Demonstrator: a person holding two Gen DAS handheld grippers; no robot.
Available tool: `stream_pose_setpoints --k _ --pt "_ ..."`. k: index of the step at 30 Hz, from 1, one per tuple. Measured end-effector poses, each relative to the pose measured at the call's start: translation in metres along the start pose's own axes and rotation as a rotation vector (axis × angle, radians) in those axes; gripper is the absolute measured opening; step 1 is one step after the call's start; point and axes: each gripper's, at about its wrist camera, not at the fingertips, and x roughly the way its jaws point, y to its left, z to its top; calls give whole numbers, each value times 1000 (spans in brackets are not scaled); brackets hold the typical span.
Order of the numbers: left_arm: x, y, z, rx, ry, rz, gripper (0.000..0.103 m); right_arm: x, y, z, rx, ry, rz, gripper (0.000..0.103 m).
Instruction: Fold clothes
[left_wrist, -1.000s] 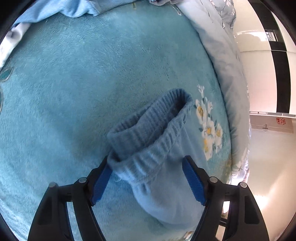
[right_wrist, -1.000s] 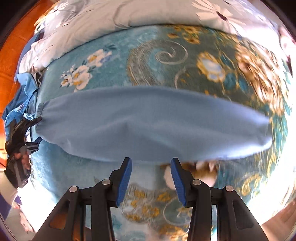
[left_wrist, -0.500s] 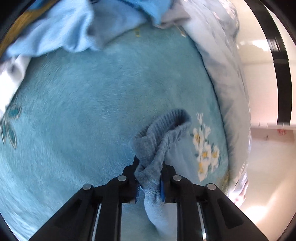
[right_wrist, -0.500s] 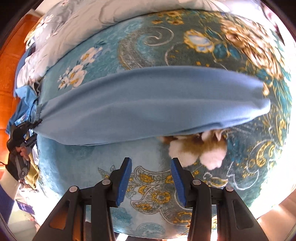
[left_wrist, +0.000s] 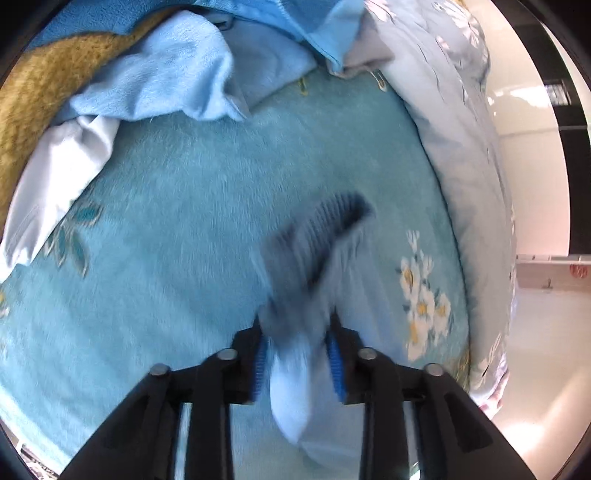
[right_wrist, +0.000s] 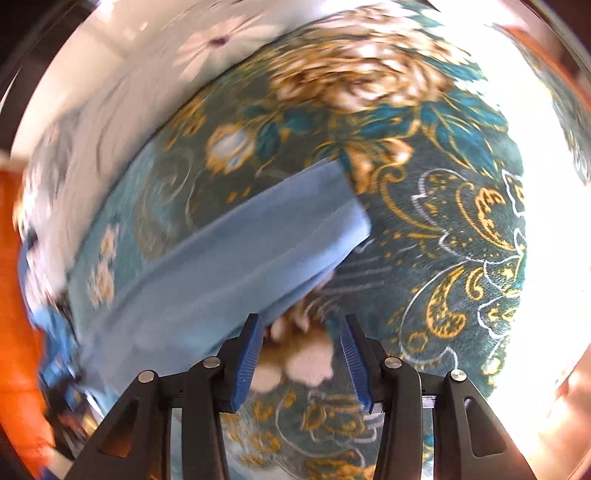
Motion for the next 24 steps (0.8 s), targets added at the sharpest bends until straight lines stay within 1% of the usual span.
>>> stream_pose_setpoints --k 2,4,5,8,11,13,14,15,16,17,19,21,24 --pt "-11 0 -17 -10 5 7 41 7 -15 9 57 -3 44 47" --pt "-27 6 -37 -27 9 16 46 18 -28 16 108 4 80 47" --pt "-30 8 -50 -43 26 13 47 21 -32 17 122 5 91 47" --pt "-30 3 -88 -78 76 -4 48 37 -46 23 180 6 156 47" --pt "-36 0 -120 -105 93 -26 48 47 -53 25 213 8 226 47" --pt "-31 -14 -135 -118 111 -37 48 53 -56 27 228 8 288 47" --pt "-32 -19 -140 -114 118 -42 48 57 -58 28 232 12 302 46" --pt "-31 -26 -145 -105 124 -45 48 61 -60 28 245 19 320 42" --pt "-30 -35 -149 -87 127 -46 48 64 -62 28 262 23 340 32" --pt "-28 -46 -154 -64 132 -52 48 67 -65 28 279 27 356 27" --pt "-32 -61 -163 -20 144 -65 49 71 -71 28 319 28 392 10" --pt "-33 -76 -172 20 158 -67 49 74 -76 27 378 27 436 7" --pt "-34 -95 -186 65 175 -73 50 71 -76 24 400 25 453 6"
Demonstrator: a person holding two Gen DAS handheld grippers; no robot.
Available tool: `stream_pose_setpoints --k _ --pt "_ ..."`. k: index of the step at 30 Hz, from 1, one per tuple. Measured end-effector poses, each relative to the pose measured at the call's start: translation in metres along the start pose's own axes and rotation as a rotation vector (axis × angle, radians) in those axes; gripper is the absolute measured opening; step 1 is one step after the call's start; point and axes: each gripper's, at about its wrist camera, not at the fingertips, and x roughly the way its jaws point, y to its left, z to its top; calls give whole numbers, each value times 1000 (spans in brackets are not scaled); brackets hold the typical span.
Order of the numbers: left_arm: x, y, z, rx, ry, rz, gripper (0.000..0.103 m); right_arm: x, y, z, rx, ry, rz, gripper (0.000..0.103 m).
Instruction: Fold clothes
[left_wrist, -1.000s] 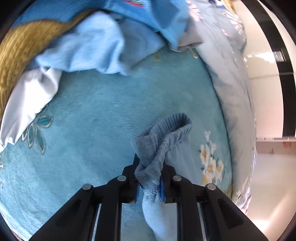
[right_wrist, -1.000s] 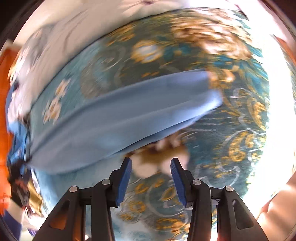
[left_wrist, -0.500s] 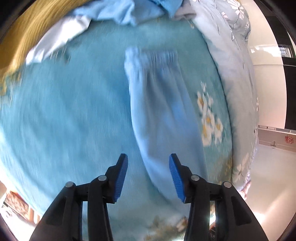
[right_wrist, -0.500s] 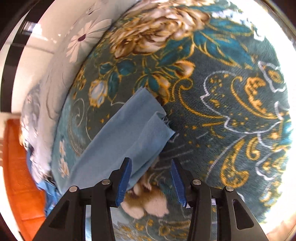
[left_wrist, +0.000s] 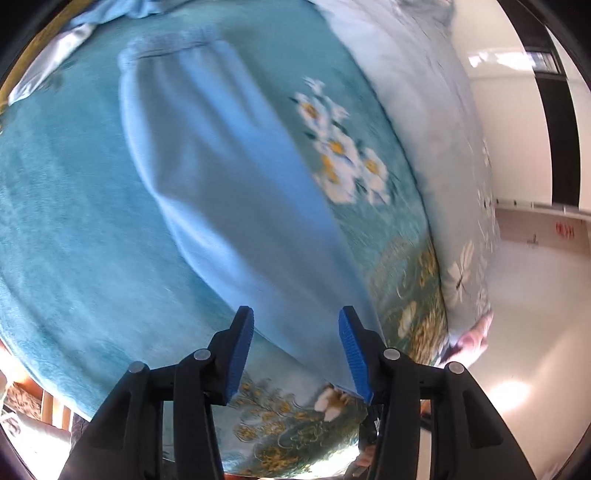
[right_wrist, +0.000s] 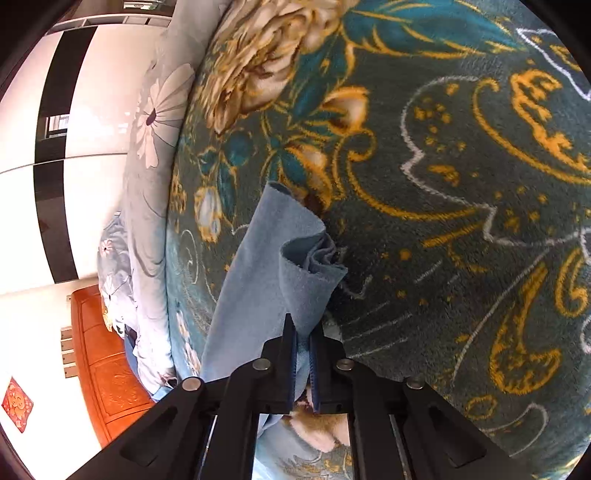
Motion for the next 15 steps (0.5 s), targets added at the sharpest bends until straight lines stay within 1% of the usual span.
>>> stream_pose_setpoints --k 1,5,7,10,12,15 --pt "2 -6 -4 10 6 -2 50 -2 1 -2 11 -23 23 6" --pt "10 -17 -17 22 33 -12 50 -18 24 -13 -86 -38 -38 5" --pt "9 -16 -23 11 39 -24 50 -25 45 -22 -181 -56 -106 5" --pt "4 -9 -28 -9 42 -46 50 -30 88 -39 -366 -99 -212 5" --pt "1 -2 -28 -21 40 -54 50 -31 118 -51 -478 -132 -268 5" --pt "-11 19 -25 -65 29 -67 51 -35 155 -63 -624 -180 -336 5"
